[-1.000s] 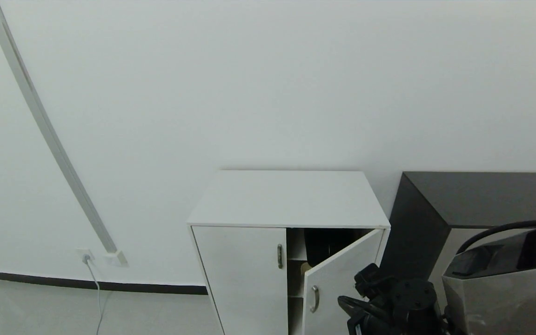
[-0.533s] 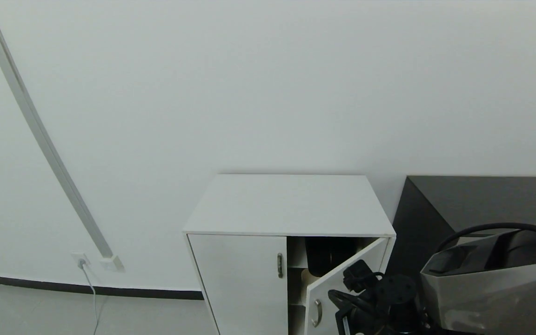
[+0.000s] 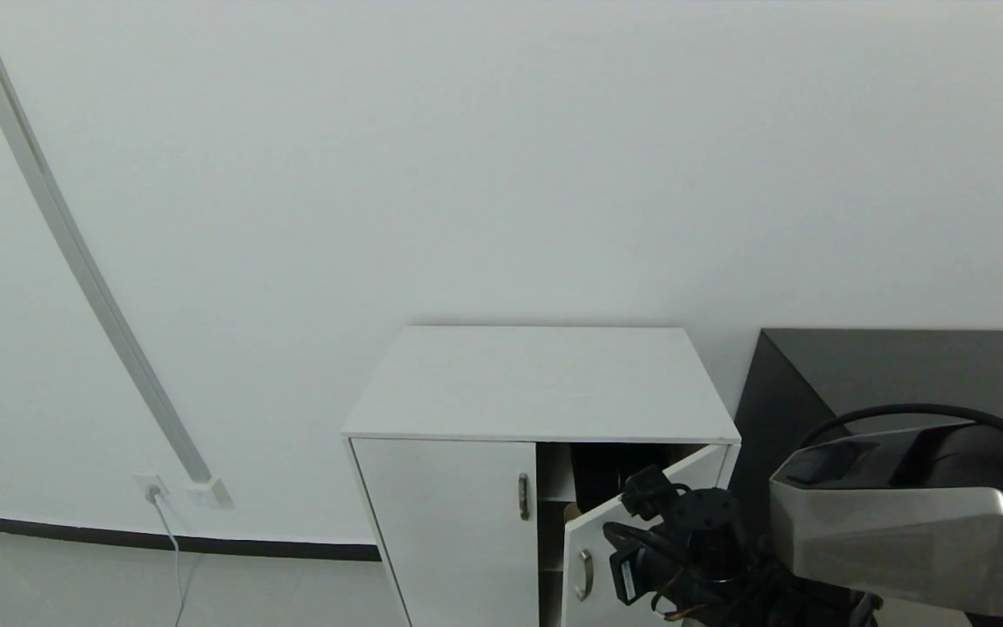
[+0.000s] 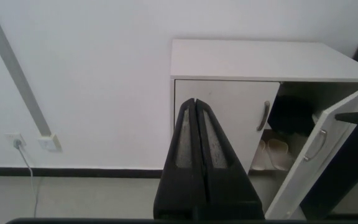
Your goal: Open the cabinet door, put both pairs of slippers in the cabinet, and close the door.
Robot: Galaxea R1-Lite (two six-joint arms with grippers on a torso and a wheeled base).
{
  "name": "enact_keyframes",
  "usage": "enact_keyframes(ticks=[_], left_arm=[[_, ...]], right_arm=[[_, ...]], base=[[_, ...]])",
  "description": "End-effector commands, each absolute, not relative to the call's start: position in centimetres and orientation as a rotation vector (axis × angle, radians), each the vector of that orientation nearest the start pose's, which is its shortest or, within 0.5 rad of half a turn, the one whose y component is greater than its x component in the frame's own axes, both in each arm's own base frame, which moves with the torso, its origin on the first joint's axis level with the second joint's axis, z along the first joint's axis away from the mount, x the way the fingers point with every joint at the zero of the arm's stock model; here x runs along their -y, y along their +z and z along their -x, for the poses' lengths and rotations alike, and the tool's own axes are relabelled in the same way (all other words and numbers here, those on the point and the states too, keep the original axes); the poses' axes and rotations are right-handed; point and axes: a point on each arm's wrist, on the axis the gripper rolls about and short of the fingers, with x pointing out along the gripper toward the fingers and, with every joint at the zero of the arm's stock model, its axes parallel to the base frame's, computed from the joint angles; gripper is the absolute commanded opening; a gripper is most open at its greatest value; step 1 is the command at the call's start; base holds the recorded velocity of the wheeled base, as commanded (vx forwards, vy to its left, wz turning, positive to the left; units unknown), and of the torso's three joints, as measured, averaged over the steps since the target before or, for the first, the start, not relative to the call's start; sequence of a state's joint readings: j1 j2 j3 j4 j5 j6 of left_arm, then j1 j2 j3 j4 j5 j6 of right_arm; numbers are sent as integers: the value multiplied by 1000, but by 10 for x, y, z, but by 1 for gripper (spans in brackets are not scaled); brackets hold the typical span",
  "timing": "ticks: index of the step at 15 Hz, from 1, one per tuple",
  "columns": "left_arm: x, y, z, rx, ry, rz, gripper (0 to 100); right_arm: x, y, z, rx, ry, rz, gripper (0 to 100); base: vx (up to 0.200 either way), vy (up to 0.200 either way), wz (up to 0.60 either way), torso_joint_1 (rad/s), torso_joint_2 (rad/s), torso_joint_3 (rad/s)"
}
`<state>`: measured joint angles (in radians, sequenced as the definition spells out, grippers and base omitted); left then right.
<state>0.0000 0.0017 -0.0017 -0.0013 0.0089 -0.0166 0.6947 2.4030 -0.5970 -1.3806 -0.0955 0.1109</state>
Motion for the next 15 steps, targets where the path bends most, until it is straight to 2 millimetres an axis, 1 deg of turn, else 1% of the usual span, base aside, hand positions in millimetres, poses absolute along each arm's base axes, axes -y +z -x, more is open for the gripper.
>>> enact_keyframes(ticks=[1, 5, 9, 12, 15], left_arm=[[0, 76, 23, 2, 9, 17, 0], [0, 76, 23, 2, 9, 20, 0], [0, 76, 23, 2, 11, 18, 0], [0, 76, 23, 2, 9, 20, 0], [0, 76, 23, 2, 9, 20, 0]], right_arm=[[-227, -25, -280, -413, 555, 54, 0], [-234, -21, -293, -423, 539, 60, 0], [-239, -19, -301, -423, 535, 59, 0], [-239, -17, -306, -418, 530, 57, 0], [-239, -14, -316, -421, 513, 55, 0]], base=[[0, 0, 0, 0, 0, 0], [0, 0, 0, 0, 0, 0], [0, 0, 0, 0, 0, 0], [0, 0, 0, 0, 0, 0], [0, 0, 0, 0, 0, 0]])
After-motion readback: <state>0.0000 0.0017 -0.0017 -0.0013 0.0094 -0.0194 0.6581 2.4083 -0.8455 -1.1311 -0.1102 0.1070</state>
